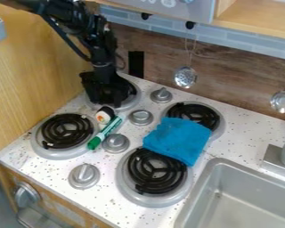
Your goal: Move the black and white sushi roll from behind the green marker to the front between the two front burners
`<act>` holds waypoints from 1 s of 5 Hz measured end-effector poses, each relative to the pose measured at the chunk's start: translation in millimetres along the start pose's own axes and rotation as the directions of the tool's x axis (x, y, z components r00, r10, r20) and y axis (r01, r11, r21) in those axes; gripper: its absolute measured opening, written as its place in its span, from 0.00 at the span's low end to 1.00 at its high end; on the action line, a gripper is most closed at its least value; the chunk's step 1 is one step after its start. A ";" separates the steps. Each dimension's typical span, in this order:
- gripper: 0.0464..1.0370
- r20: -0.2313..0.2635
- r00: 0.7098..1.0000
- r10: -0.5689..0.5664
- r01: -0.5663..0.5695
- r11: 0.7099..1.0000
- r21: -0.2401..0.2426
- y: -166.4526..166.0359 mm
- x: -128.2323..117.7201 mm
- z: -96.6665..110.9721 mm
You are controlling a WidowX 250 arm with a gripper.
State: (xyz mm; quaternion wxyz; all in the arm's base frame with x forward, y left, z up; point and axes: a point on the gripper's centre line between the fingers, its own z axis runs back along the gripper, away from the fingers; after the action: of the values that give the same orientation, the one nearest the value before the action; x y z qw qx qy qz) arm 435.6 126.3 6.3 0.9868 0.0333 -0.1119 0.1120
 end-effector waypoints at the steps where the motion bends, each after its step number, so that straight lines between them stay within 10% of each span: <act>1: 0.96 -0.046 0.999 -0.008 0.008 1.000 -0.006 0.0 -2.8 -1.1; 5: 0.96 -0.140 0.990 -0.019 0.022 0.999 0.026 5.0 -19.1 -11.3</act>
State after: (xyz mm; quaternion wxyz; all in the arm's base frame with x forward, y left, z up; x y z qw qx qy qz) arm 418.8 128.0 -8.8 0.9928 0.0400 -0.0405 0.1055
